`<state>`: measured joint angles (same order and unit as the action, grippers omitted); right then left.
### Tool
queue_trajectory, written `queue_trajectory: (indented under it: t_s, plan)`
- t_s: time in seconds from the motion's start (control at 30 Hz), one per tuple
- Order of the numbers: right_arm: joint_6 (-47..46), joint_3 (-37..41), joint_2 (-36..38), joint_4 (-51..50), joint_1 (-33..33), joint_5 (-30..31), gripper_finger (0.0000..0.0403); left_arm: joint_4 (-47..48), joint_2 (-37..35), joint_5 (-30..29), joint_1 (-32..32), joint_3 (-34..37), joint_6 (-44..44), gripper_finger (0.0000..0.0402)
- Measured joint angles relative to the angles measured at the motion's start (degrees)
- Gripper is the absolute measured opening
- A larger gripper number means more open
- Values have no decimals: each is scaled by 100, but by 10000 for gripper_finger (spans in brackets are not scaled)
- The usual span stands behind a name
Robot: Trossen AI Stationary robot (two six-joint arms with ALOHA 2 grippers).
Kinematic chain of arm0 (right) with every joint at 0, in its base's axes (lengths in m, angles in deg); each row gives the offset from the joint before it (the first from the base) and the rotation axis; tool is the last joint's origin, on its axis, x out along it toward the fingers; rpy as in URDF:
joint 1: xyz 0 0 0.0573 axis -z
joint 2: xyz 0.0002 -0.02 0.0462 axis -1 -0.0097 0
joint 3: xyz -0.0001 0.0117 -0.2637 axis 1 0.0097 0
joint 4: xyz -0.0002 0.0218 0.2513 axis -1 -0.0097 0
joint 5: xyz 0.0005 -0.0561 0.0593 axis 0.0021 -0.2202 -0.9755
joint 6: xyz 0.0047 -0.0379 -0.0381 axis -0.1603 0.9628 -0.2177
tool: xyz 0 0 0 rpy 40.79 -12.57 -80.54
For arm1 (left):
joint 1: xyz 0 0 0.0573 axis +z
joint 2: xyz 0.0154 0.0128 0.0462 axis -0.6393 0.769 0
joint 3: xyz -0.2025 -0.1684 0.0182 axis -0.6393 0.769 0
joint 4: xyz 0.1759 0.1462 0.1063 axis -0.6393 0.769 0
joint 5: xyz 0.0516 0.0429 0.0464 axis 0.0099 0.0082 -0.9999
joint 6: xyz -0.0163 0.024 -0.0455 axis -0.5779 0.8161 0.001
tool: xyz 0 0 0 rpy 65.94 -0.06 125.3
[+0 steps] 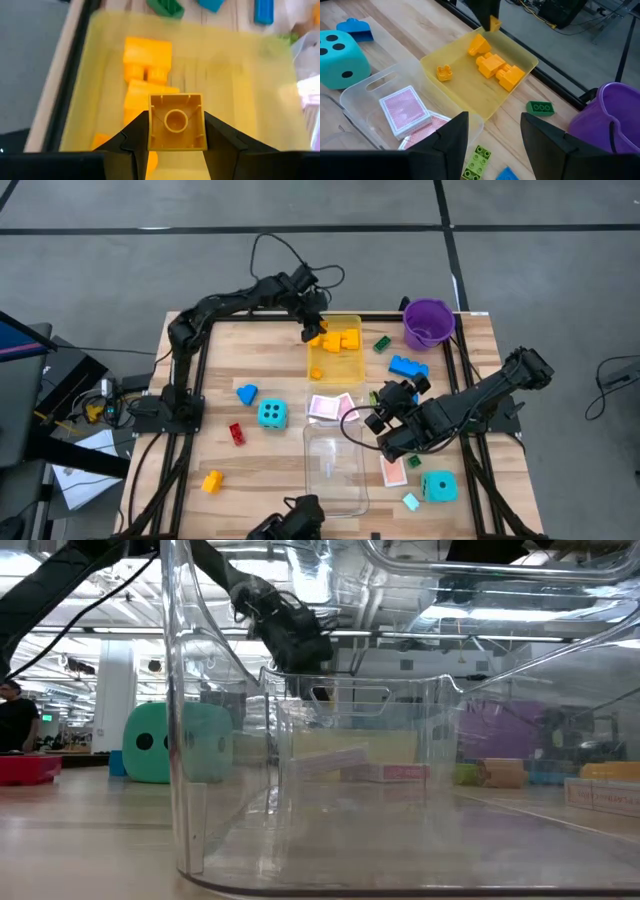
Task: Pick & Place Toys
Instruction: Put the yellow game piece into the yellow bin
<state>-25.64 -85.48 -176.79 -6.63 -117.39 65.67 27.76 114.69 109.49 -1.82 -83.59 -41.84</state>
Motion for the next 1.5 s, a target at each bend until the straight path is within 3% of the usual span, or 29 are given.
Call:
queue_trajectory:
  t_s: [0.33,1.13,1.5]
  plan:
    - [-2,0,0,48,0,2,173,54,210,-304,-104,0,141,133]
    - [0,0,0,59,0,2,173,-4,210,-322,-215,2,191,139]
    - [0,0,0,57,0,2,173,-6,207,-1170,-210,2,174,181]
